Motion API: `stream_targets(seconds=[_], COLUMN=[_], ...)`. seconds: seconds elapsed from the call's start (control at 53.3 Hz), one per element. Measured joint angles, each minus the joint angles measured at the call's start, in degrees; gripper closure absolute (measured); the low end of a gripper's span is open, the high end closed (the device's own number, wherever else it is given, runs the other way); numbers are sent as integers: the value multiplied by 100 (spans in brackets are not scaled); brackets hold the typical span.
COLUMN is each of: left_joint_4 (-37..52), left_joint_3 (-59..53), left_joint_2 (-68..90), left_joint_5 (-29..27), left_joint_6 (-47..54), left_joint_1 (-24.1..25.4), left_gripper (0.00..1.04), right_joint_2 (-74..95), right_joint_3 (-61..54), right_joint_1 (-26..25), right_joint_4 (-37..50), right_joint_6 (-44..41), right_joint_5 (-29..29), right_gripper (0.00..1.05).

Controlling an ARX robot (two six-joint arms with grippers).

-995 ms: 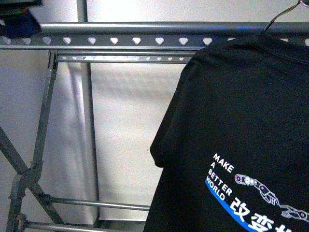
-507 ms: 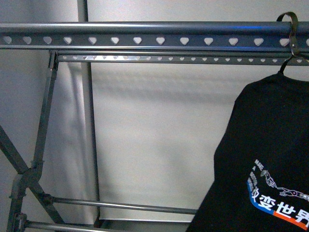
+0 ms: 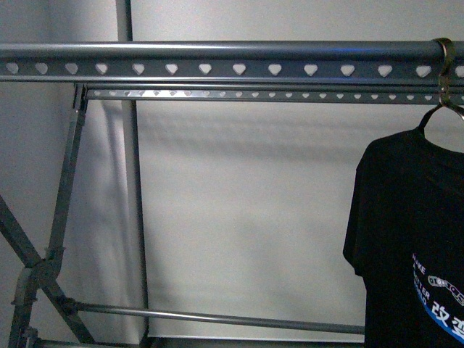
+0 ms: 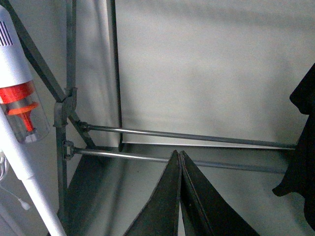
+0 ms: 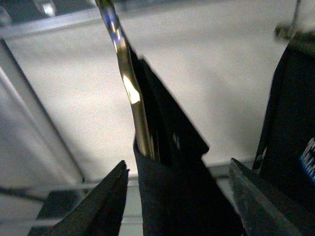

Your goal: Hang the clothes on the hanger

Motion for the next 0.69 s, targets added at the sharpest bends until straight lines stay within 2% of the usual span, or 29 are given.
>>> stream_targets(seconds=[0.056,0.075,0.15,0.225,0.263,0.338,0.619,0.694], left_joint_4=[-142,-160,-304,-426,-518,-656,-911,-1123], left_joint_3=[-127,-140,-232,-299,-341,-393,-579,-579], left_joint_2=[-275,-306,-542,-732,-841,-1064,-1646,-1843], left_joint_5=[7,7,-7,-9,-9,-4,-15,-9], left_joint_6=[2,2,4,2,2,4,20,20], left_joint_1=[0,0,0,0,0,0,0,0], left_gripper=[101,101,101,101,101,101,101,101], right_joint_2=[-1453,-1620,-3036,-4319,-4861,-5274,-5641,-5692], right_joint_3=[-813,-887,-1274,-1928,-2302,-2686,-3088,-3198], right_joint_1=[136,173,835,1405,1517,1545,1567,1567], right_joint_4=[-201,-297,-2065,-3318,-3606,-3672,-3556,-3545], right_joint_6=[-114,-144,-463,-647,-710,-752,-796,-813], right_joint_5=[44,94,1034,1386,1429,1582,1563,1565], right_gripper=[9,8,20,32,39,52,102,102])
